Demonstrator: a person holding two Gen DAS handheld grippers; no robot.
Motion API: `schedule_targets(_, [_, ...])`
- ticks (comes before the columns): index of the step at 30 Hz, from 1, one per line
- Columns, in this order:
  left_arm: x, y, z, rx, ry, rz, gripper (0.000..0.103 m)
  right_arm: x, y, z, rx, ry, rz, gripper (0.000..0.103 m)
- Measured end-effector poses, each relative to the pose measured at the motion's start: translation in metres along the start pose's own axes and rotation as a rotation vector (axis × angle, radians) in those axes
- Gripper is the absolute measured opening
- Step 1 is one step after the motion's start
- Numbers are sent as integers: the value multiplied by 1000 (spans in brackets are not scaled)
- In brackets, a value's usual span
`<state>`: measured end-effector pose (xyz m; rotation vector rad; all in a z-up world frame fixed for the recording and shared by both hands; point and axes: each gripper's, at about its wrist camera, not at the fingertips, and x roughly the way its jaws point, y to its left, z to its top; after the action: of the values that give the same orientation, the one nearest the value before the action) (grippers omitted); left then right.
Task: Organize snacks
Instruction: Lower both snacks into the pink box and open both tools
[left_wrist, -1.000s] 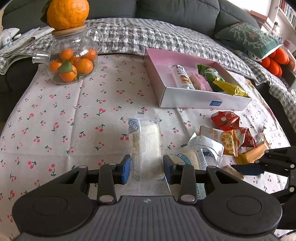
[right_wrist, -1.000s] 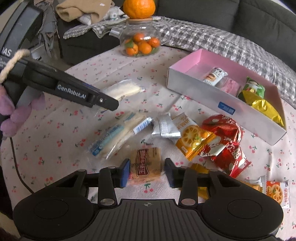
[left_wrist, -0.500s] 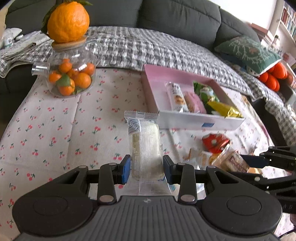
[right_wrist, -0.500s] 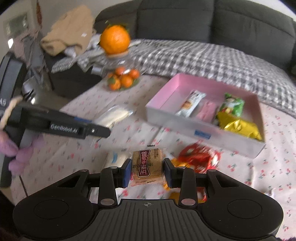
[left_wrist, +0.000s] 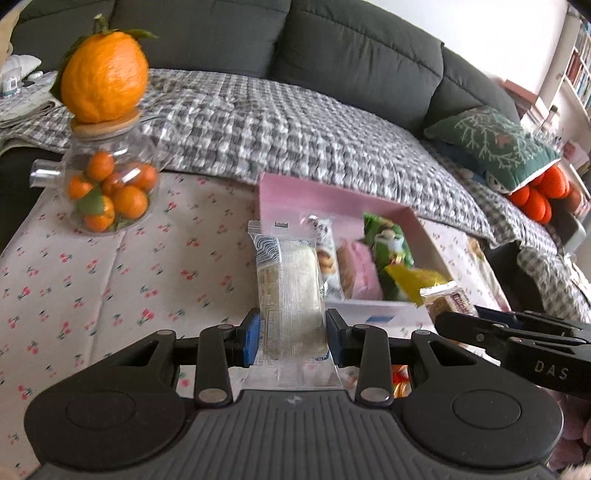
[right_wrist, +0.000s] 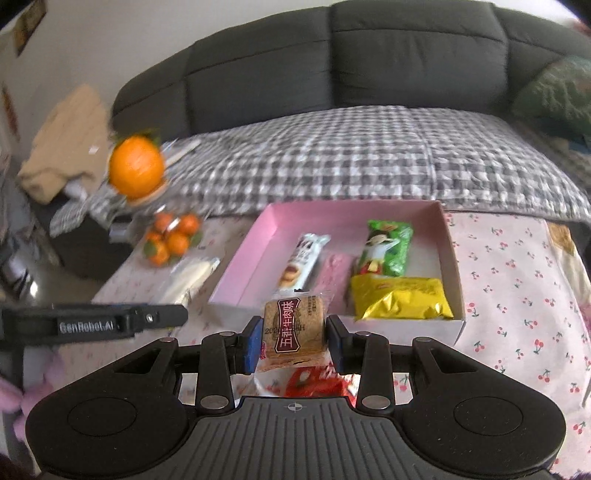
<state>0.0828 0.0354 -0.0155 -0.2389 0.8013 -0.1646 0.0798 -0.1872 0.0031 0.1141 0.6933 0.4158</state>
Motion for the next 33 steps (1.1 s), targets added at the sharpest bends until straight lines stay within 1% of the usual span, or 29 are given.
schedule_targets(6, [20, -14, 11, 2, -22, -10, 34, 14, -16, 12, 129, -15, -3, 35])
schedule_targets(10, [32, -22, 17, 13, -42, 1, 34, 25, -23, 17, 202, -22, -8, 35])
schedule_targets(16, [46, -25, 22, 22, -60, 20, 34, 41, -32, 21, 280, -27, 3, 36])
schedule_targets(20, [54, -25, 23, 34, -58, 47, 34, 49, -34, 22, 304, -27, 10, 37])
schedule_targets(22, [57, -25, 23, 30, -59, 55, 31, 53, -35, 23, 317, -29, 17, 37])
schedule_targets(23, [58, -24, 24, 26, -58, 54, 27, 55, -36, 24, 321, -29, 17, 37])
schedule_targets(25, [59, -24, 25, 16, -54, 51, 23, 57, -36, 24, 327, -28, 18, 37])
schedule_targets(30, [61, -26, 24, 27, -62, 78, 30, 58, -36, 24, 316, -25, 11, 38])
schedule_targets(33, [60, -26, 25, 26, -42, 82, 37, 55, -39, 24, 326, -11, 5, 39])
